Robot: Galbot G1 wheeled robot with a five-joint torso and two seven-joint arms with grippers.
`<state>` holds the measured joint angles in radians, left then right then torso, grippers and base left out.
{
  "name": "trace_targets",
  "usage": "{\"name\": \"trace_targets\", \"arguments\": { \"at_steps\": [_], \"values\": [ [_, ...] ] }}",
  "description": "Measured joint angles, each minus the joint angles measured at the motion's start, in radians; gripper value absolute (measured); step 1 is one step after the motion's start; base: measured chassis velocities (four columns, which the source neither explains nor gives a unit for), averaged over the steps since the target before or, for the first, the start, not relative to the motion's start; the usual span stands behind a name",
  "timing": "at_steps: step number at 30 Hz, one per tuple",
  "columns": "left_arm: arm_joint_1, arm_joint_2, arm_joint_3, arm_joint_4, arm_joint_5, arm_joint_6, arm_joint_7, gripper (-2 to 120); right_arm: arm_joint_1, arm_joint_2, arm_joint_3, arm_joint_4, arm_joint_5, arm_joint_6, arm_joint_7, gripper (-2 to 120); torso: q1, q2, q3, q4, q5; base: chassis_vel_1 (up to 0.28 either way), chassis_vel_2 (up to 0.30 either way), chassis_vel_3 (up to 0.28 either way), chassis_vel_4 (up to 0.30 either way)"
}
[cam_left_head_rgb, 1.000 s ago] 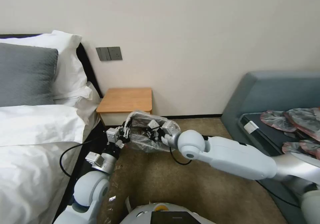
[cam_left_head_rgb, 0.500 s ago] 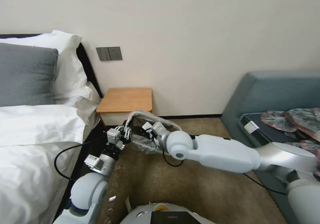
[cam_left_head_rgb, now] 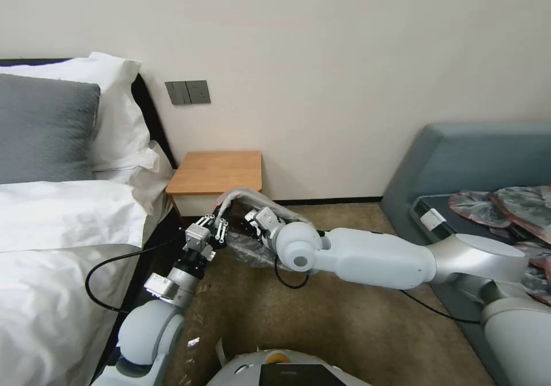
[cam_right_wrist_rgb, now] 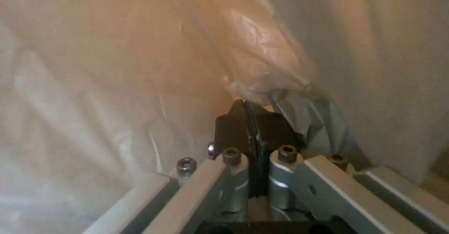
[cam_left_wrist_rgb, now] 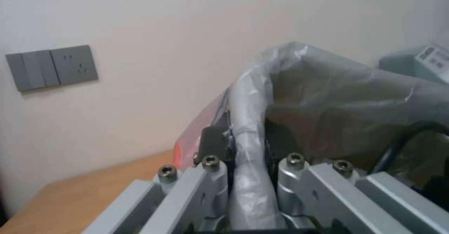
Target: Pick up the garbage bag from the table and place it over the trash can.
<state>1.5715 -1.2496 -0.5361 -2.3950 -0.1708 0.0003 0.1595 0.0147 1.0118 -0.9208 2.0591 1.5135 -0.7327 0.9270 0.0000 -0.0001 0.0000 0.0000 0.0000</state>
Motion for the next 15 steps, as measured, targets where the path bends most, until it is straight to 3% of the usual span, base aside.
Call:
{"name": "trace_targets", "arguments": {
  "at_steps": [15],
  "values": [
    [0.016, -0.015, 0.000, -0.003, 0.009, -0.005, 0.002, 7, -0.004, -0.018, 0.001, 0.029, 0.014, 0.000, 0.024, 0, 0.000, 0.000, 0.000, -0.0001, 0.0002, 0.000, 0.000, 0.000, 0.000]
  ]
}}
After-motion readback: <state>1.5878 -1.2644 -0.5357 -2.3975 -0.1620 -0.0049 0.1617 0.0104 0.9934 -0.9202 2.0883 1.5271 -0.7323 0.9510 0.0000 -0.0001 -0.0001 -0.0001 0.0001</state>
